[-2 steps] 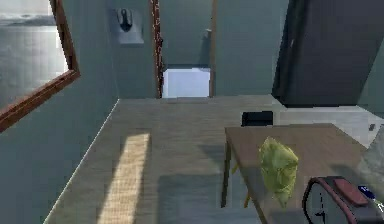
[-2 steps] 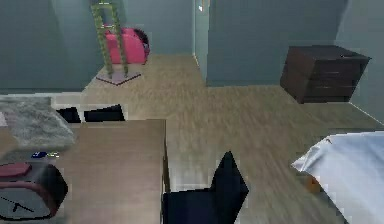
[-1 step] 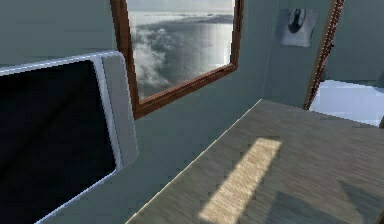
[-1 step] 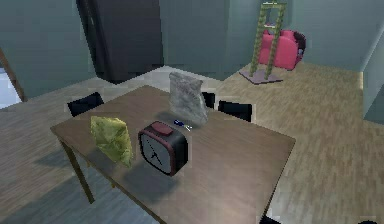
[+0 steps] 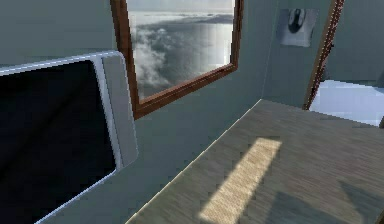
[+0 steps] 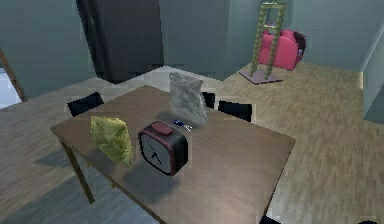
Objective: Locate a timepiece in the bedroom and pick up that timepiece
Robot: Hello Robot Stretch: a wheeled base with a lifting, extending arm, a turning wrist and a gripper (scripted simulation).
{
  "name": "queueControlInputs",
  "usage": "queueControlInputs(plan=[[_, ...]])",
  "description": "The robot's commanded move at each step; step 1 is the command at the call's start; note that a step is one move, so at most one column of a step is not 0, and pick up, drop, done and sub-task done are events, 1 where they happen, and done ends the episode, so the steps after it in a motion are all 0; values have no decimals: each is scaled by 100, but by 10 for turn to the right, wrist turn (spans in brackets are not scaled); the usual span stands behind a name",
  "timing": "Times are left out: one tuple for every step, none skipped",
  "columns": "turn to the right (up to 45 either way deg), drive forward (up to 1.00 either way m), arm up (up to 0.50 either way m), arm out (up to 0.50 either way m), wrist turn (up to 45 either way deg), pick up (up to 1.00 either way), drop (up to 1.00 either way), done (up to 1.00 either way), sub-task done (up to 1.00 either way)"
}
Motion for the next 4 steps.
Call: queueControlInputs(plan=[[0, 0, 36, 0, 0, 0, 0, 0, 0], [0, 0, 0, 26, 0, 0, 0, 0, 0], [0, 0, 0, 0, 450, 0, 0, 0, 0], [0, 0, 0, 0, 450, 0, 0, 0, 0]])
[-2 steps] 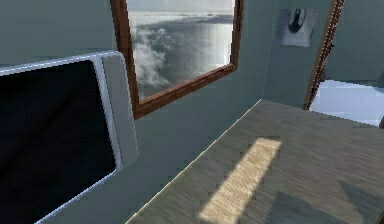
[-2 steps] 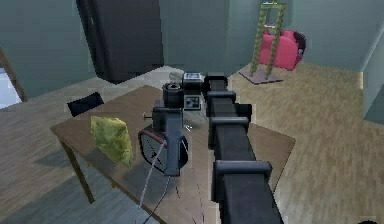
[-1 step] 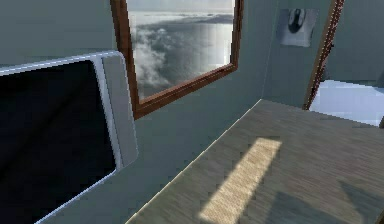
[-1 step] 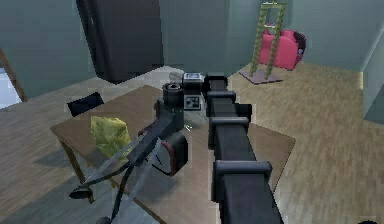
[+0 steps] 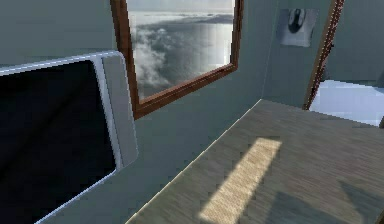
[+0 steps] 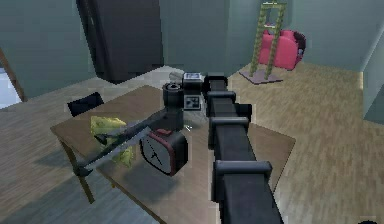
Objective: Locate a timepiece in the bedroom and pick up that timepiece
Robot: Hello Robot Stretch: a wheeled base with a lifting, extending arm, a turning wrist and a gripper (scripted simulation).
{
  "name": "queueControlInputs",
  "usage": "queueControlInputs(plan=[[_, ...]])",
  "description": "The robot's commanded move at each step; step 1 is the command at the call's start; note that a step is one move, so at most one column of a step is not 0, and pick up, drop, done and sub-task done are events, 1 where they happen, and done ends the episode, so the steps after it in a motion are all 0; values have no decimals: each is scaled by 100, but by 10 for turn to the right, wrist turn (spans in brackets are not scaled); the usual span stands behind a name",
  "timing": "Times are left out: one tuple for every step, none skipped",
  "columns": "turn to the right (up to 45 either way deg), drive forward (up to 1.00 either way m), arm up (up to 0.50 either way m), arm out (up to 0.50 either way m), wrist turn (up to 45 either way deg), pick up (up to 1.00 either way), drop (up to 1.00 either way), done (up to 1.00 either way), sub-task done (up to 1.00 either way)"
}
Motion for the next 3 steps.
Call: queueControlInputs(plan=[[0, 0, 0, 0, 450, 0, 0, 0, 0], [0, 0, 0, 0, 300, 0, 0, 0, 0], [0, 0, -30, 0, 0, 0, 0, 0, 0]])
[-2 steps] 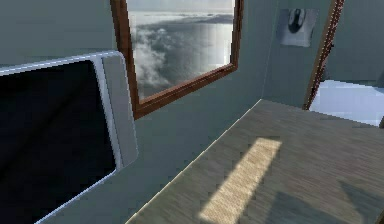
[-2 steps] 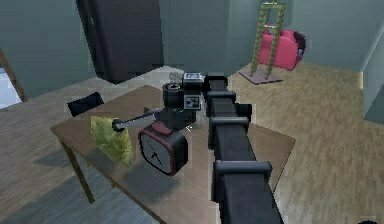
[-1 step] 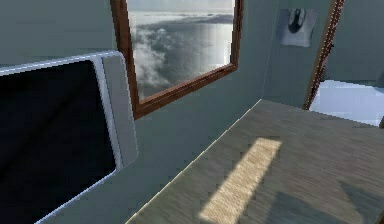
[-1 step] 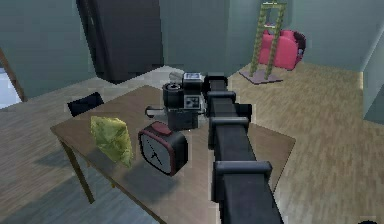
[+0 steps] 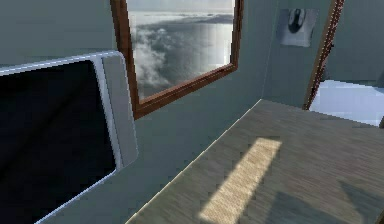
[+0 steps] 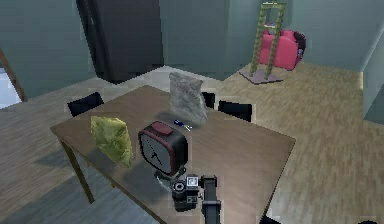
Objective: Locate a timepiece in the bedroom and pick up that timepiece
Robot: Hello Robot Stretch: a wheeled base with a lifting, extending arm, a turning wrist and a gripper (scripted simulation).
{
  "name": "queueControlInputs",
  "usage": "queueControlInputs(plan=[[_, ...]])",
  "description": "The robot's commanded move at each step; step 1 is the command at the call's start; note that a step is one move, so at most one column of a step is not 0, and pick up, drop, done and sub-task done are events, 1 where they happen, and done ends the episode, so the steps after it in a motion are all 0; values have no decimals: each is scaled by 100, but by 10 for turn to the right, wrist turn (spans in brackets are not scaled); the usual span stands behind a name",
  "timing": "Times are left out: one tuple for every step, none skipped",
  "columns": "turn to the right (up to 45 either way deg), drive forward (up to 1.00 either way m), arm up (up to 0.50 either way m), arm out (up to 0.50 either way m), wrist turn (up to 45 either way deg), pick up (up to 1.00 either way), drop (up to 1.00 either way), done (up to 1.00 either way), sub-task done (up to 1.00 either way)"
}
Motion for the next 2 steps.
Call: queueControlInputs(plan=[[0, 0, 0, 0, 0, 100, 0, 0, 0], [0, 0, 10, 0, 0, 0, 0, 0, 0]])
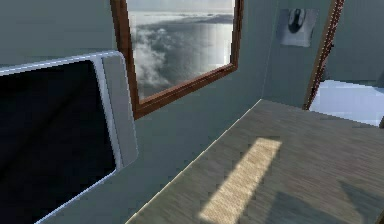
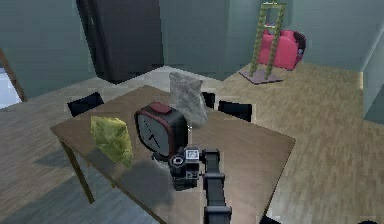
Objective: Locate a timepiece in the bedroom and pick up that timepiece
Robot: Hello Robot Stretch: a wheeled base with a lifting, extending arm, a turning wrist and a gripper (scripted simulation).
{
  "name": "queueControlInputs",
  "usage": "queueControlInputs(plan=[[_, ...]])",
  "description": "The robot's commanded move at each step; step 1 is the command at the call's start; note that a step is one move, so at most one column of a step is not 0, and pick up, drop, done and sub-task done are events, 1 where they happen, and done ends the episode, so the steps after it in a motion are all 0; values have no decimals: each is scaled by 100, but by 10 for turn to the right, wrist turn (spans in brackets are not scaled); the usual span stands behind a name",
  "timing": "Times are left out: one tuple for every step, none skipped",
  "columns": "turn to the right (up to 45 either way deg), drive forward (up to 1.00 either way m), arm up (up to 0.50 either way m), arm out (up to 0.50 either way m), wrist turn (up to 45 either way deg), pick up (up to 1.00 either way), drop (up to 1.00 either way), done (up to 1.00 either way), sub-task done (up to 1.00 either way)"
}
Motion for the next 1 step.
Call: queueControlInputs(plan=[[0, 0, 0, 0, 0, 0, 0, 100, 0]])
